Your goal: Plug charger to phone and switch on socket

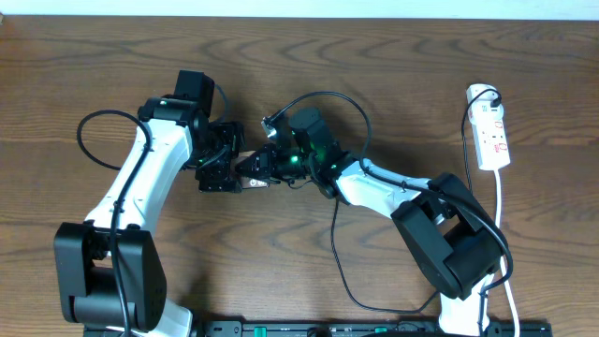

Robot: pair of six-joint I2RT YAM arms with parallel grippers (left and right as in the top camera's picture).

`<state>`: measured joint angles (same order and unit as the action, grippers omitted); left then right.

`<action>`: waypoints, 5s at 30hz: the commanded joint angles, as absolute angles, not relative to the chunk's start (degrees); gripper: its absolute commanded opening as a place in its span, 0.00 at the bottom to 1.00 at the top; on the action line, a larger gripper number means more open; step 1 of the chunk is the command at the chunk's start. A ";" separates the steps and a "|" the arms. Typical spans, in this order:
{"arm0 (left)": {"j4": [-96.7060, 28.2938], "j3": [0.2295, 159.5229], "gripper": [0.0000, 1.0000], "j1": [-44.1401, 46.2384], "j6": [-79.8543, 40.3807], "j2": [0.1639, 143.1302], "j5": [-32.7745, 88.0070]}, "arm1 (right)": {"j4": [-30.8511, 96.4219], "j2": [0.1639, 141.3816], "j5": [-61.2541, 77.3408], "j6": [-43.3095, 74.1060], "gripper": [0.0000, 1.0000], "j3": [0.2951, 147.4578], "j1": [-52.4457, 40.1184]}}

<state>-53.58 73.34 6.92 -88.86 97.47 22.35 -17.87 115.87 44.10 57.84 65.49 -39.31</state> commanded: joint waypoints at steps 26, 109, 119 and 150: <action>-53.67 75.24 0.91 2.87 -79.42 95.85 27.16 | -18.39 115.79 46.02 56.49 0.01 65.73 -38.54; 36.36 30.65 0.92 -1.21 -87.37 75.66 44.95 | -28.23 115.79 54.78 73.97 0.01 65.73 -18.46; 36.34 29.30 0.92 -1.21 -89.08 75.66 42.35 | -34.11 115.79 52.21 85.21 0.01 65.73 -18.63; 36.91 29.32 0.92 -1.21 -89.06 80.14 32.58 | -41.43 115.79 44.60 102.48 0.01 65.73 -29.10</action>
<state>36.16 29.54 -0.99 -88.95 79.66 34.48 -40.58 115.87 46.17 101.69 65.17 -26.89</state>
